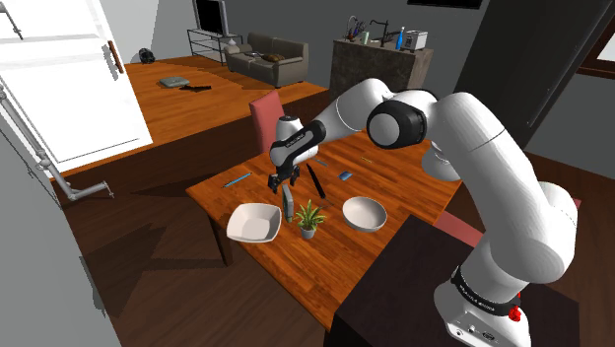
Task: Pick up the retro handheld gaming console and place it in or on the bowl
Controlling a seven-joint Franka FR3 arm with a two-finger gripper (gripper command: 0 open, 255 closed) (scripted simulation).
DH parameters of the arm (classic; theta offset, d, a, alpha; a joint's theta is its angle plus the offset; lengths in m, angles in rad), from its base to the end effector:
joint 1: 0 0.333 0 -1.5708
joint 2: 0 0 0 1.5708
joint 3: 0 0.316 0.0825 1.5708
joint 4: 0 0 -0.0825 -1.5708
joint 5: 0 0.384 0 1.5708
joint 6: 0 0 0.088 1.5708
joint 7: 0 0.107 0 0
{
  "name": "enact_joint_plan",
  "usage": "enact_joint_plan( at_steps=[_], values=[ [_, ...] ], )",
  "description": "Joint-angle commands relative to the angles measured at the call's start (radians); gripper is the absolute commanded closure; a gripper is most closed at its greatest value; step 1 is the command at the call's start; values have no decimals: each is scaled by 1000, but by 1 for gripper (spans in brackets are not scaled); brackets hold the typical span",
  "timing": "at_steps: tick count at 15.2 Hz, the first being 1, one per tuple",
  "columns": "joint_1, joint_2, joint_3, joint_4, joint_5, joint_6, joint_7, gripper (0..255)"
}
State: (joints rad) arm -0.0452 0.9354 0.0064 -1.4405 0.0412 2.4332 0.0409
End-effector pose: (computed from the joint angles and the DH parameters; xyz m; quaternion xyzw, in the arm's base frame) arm 0.7223 -0.0288 0.1327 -0.9979 0.0564 -0.0286 0.0164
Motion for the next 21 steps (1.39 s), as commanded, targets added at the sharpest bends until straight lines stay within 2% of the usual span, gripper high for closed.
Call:
enact_joint_plan(
  at_steps=[1, 4, 5, 14, 21],
  values=[
    [0, 0, 0, -1, 0, 1, 0, 0],
    [0, 0, 0, -1, 0, 1, 0, 0],
    [0, 0, 0, -1, 0, 1, 0, 255],
    [0, 0, 0, -1, 0, 1, 0, 255],
    [1, -73, -1, -29, -1, -44, 2, 255]
  ],
)
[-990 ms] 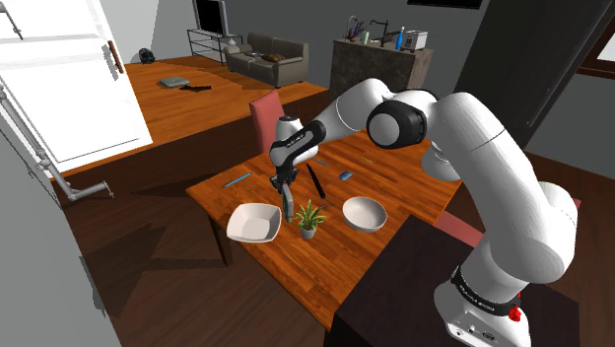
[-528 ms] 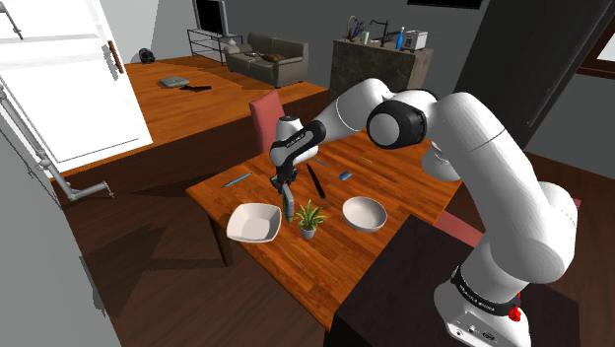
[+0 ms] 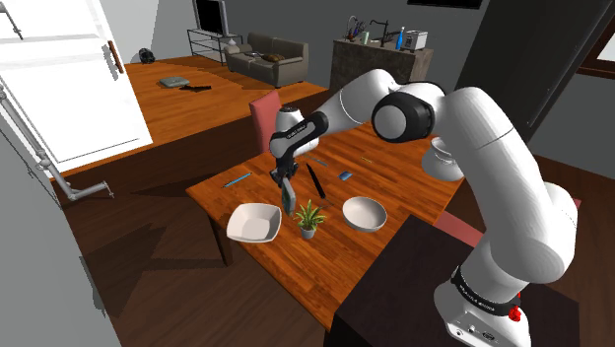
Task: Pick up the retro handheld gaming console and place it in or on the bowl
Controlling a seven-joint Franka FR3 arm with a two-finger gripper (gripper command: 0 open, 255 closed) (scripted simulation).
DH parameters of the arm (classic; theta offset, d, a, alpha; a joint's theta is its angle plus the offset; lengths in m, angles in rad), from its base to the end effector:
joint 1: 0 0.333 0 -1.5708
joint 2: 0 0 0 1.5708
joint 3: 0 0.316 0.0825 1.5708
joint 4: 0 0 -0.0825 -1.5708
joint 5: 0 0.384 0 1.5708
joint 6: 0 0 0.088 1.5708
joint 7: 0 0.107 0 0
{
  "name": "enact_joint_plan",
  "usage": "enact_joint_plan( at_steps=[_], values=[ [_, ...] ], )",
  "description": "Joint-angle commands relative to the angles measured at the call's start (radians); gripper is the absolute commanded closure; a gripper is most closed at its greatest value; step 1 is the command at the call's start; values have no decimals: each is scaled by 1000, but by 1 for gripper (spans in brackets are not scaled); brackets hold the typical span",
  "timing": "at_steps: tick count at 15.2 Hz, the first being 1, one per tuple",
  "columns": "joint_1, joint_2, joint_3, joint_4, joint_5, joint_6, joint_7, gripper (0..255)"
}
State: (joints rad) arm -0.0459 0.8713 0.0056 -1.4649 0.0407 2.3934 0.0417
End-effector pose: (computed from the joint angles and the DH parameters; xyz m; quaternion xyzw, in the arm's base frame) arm 0.7223 -0.0295 0.1650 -0.9979 0.0565 -0.0286 0.0164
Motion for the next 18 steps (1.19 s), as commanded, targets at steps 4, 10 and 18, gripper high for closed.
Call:
enact_joint_plan(
  at_steps=[4, 10, 18],
  values=[
    [1, -48, 0, -15, -1, -33, 3, 255],
    [2, -103, -1, -22, -2, -80, 5, 255],
    [18, -149, 0, -1, -5, -147, 26, 255]
  ],
)
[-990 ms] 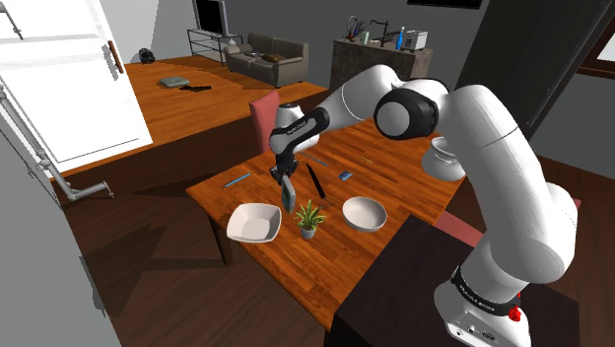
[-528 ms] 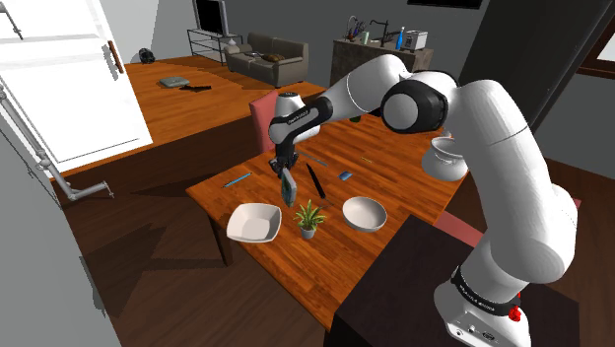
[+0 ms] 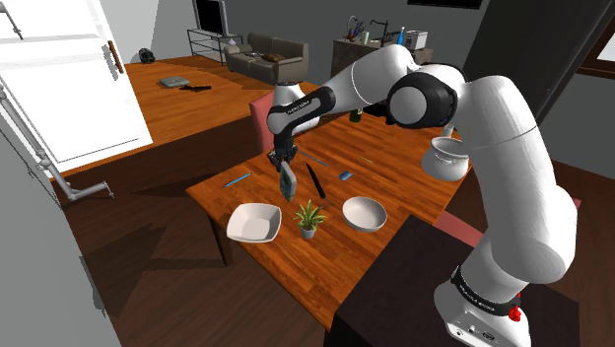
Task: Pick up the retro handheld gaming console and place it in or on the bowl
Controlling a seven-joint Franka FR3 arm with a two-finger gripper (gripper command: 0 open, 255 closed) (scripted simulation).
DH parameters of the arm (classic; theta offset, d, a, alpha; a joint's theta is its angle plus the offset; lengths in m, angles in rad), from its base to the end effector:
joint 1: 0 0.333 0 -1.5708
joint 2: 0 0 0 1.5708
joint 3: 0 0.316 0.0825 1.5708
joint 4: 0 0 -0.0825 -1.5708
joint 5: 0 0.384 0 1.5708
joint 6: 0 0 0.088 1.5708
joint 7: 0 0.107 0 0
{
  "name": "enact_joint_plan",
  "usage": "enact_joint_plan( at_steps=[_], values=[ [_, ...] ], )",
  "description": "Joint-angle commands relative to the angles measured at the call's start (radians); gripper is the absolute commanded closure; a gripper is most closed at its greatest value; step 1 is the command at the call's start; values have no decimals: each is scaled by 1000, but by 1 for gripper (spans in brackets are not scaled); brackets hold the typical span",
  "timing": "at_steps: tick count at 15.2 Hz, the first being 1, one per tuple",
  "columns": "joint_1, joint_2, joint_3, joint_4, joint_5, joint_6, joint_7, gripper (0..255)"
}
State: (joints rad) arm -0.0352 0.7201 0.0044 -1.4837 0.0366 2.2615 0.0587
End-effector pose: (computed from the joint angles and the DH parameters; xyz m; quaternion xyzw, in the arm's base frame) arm 0.7225 -0.0219 0.2538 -0.9979 0.0565 -0.0286 0.0163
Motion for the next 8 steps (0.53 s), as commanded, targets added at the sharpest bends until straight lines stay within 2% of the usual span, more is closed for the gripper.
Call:
enact_joint_plan(
  at_steps=[1, 8],
  values=[
    [23, 7, 2, 38, -4, -29, 27, 255],
    [128, 77, 13, 234, -24, -153, 153, 255]
  ],
)
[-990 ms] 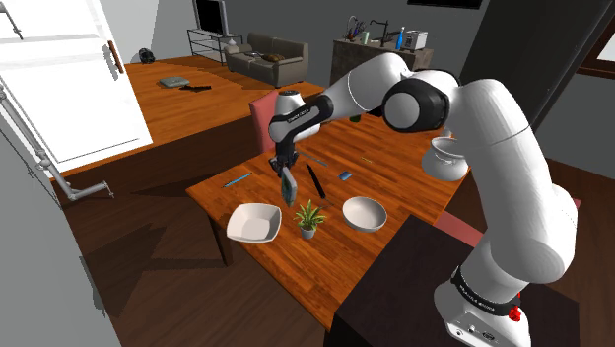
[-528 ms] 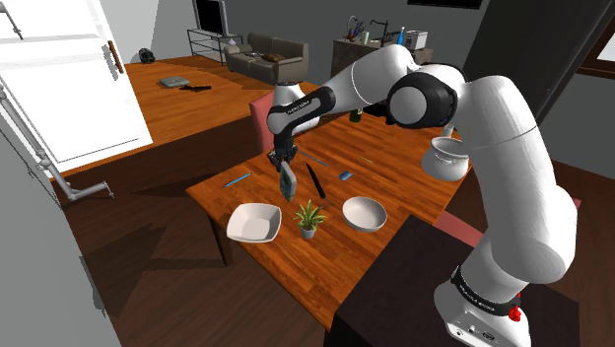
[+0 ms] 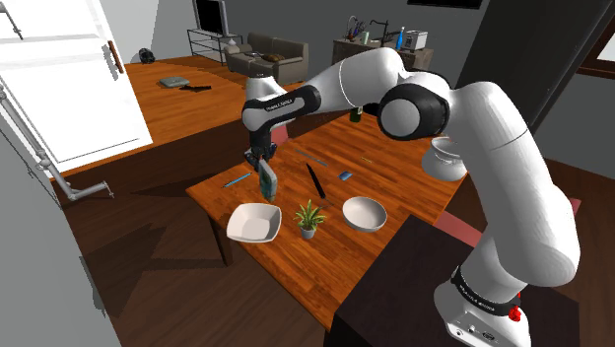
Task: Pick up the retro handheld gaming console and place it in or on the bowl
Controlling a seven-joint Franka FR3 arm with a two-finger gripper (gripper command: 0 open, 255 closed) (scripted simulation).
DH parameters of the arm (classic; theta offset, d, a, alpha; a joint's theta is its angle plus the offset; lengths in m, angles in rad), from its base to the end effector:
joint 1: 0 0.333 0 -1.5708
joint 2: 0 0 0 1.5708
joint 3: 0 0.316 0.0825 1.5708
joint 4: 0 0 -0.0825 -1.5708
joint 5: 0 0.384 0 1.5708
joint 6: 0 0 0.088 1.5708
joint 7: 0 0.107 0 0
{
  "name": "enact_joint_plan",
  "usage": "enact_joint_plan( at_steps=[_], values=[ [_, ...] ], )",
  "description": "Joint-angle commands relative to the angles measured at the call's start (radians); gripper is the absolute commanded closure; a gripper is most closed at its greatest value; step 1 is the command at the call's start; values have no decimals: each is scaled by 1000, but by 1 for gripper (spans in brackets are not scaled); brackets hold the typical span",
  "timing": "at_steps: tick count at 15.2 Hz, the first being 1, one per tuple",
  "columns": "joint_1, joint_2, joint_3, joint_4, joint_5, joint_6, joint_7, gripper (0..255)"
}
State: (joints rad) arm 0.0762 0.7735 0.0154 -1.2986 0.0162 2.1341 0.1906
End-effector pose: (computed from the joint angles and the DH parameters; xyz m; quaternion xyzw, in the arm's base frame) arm 0.7477 0.0666 0.2880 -0.9979 0.0559 -0.0290 0.0165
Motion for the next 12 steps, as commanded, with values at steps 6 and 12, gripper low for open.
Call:
enact_joint_plan(
  at_steps=[6, 12],
  values=[
    [61, 93, 5, 160, -11, -67, 69, 255],
    [61, 131, 5, 145, -11, -13, 69, 255]
  ],
)
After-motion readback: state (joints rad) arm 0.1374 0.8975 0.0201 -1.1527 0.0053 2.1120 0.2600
